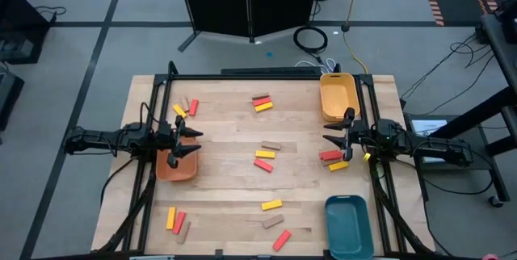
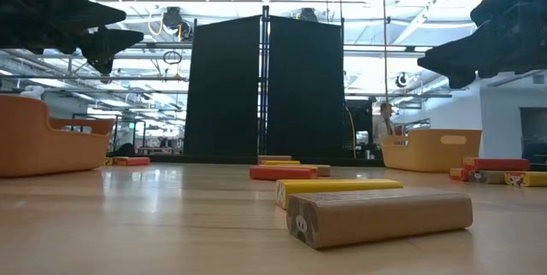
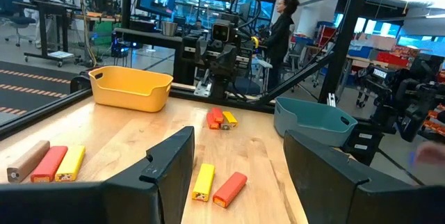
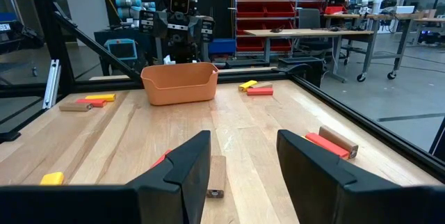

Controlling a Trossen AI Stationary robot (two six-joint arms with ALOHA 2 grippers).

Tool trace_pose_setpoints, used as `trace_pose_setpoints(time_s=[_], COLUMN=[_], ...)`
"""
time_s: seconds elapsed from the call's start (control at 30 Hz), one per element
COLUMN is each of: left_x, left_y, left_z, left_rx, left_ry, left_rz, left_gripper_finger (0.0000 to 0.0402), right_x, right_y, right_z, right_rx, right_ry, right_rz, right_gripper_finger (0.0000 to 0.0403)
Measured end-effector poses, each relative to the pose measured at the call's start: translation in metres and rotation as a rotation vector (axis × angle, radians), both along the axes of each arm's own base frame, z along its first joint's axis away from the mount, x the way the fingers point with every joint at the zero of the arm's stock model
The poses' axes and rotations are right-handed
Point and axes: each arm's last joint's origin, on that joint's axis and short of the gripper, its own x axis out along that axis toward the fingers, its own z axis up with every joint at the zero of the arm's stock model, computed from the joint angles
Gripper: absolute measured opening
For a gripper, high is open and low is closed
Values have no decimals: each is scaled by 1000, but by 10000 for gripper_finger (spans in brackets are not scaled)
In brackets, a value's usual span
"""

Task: Sort blocks

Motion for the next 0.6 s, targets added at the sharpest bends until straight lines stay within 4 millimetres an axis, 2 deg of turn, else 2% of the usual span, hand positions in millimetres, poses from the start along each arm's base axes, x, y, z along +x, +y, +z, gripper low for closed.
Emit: trace_pose_setpoints(time_s=[0.6], left_x=[0], left_y=[0], left_z=[0], left_rx=[0], left_ry=[0], left_rz=[0], left_gripper_finger=[219], right_x=[0], right_y=[0], right_z=[0], right_rx=[-13], right_ry=[-1], right_rz=[0], right_gripper_finger=[160])
